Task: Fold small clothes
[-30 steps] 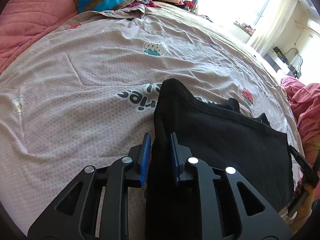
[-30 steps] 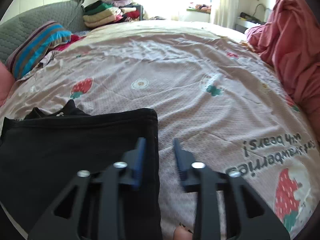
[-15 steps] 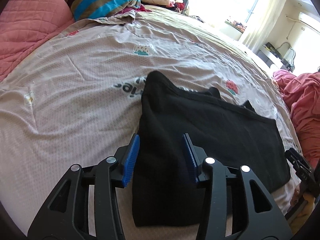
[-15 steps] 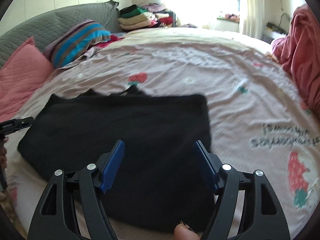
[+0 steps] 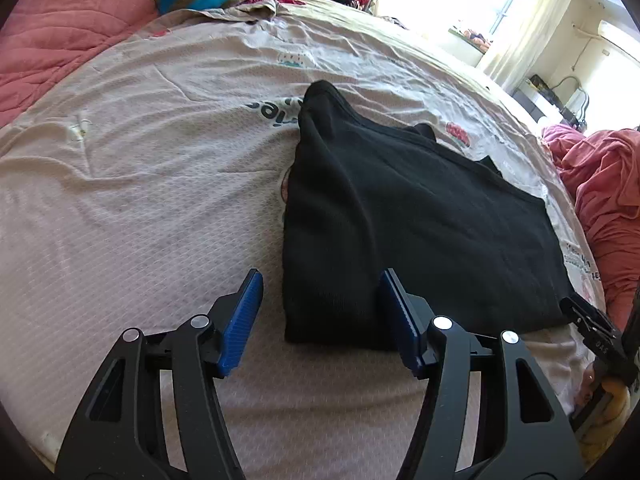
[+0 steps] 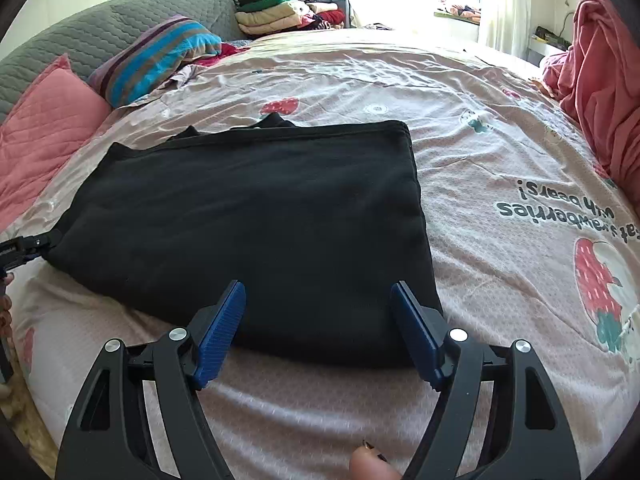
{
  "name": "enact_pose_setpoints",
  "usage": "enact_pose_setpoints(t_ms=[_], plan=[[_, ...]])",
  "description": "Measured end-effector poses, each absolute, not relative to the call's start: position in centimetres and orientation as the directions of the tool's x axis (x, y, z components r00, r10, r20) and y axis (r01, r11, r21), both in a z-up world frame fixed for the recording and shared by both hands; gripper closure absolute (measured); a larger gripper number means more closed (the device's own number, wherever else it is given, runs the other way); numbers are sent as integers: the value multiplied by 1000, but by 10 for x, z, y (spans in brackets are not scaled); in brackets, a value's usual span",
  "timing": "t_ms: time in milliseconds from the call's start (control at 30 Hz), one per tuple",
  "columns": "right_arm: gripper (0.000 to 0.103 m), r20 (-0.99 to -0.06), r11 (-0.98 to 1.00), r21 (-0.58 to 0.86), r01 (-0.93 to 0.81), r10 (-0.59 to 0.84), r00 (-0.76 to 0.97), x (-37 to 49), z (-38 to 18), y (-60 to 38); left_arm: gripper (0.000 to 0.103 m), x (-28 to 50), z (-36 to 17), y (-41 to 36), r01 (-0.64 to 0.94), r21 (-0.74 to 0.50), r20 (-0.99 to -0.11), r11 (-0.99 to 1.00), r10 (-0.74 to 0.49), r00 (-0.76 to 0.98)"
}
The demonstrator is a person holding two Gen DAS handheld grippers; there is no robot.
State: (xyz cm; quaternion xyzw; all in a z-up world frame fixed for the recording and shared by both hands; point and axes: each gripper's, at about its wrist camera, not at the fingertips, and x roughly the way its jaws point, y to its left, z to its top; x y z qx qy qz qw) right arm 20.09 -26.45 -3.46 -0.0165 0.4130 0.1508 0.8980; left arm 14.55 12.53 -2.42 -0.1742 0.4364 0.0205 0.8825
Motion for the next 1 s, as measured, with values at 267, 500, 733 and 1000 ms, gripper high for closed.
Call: enact_pose_setpoints(t_ms=[267, 500, 733, 1000], plan=[[8, -699, 946, 134, -295, 301, 649, 179, -14, -264, 38, 121, 0, 130, -189, -295, -739, 936, -98, 667], [5, -670, 933, 107, -343, 322, 669, 167, 4, -248, 14, 104, 14, 133, -215, -271, -716, 938, -48, 696], [5, -646, 907, 67, -417, 358, 674, 152, 16, -216, 10, 92, 18, 151, -259, -273, -712, 927, -13, 702], [5, -638, 854, -10, -520, 395, 661, 138, 18, -166, 10, 85, 17, 172, -308, -260, -717, 915, 31, 697]])
